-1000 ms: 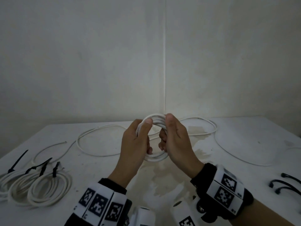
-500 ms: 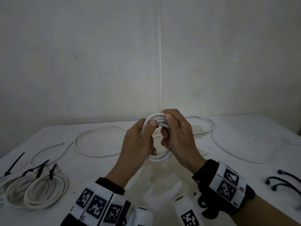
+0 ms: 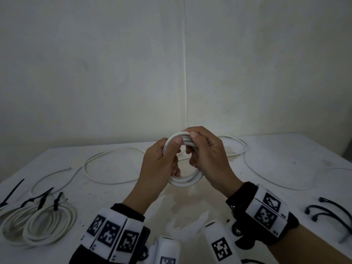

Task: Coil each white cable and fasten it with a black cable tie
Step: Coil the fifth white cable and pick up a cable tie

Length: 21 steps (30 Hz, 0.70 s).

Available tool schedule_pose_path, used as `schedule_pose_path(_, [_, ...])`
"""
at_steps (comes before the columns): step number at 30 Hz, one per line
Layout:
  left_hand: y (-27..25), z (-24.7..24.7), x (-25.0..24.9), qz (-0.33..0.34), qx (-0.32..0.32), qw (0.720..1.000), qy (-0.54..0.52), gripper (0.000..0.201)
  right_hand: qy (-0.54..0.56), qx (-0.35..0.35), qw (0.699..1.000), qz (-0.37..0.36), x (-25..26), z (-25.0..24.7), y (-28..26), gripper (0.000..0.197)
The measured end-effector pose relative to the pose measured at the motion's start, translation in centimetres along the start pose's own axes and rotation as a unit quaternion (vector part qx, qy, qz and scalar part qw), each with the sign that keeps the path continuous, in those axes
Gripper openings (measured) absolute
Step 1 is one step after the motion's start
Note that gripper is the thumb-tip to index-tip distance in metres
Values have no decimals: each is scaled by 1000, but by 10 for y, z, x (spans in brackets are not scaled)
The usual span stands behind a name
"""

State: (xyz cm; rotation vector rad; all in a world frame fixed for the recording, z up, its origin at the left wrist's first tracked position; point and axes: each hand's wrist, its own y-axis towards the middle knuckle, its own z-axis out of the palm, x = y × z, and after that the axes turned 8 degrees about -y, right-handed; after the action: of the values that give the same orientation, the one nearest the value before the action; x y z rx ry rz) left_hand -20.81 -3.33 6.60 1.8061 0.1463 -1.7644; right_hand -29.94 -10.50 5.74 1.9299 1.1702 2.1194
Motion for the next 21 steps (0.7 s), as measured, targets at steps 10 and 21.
schedule_pose_path(10, [-1, 4, 7, -45, 93, 994, 41, 30, -78, -21, 995, -60, -17, -16, -5, 18])
schedule_pose_path(21, [-7, 54, 30, -137, 71, 984, -92, 30, -200, 7, 978, 54, -18, -81, -48, 27])
